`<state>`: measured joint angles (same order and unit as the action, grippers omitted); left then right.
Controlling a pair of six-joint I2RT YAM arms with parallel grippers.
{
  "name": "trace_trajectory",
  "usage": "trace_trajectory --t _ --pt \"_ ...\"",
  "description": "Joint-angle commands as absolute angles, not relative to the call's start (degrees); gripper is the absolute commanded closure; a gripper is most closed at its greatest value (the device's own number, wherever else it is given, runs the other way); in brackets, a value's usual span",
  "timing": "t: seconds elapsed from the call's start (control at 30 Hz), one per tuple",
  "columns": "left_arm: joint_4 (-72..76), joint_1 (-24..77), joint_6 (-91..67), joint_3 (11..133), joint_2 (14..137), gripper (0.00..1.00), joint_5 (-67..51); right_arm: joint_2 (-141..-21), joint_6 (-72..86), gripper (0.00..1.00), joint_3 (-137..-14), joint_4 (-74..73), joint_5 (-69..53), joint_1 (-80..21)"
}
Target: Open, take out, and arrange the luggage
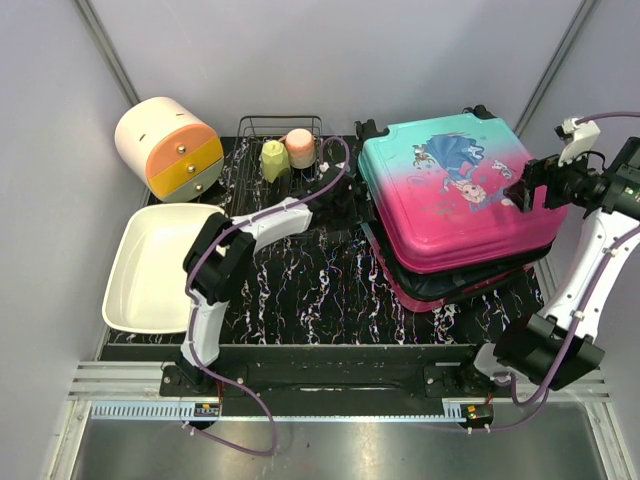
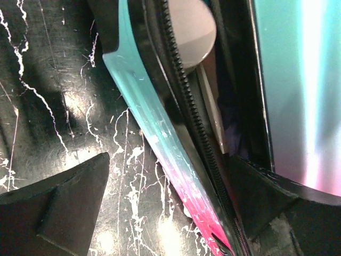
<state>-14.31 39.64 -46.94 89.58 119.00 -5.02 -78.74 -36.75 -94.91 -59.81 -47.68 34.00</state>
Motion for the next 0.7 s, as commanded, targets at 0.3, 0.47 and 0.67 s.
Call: trace_trajectory --t 0.3,0.47,0.67 --pt "-4.7 45.7 -36.5 97.2 107.6 0.01 -6.1 -65.9 -57.0 0.01 -99.4 -69.3 -54.2 23.2" --pt "-7.5 46.2 -35.9 105.2 110.3 0.01 -5.4 -63.4 -59.5 0.00 -98.5 -69.0 -50.8 18.5" --pt "-10.2 47.1 -34.2 117.1 115.3 0.01 -5.5 -58.8 -62.8 0.00 -95.0 -62.6 -47.5 15.0"
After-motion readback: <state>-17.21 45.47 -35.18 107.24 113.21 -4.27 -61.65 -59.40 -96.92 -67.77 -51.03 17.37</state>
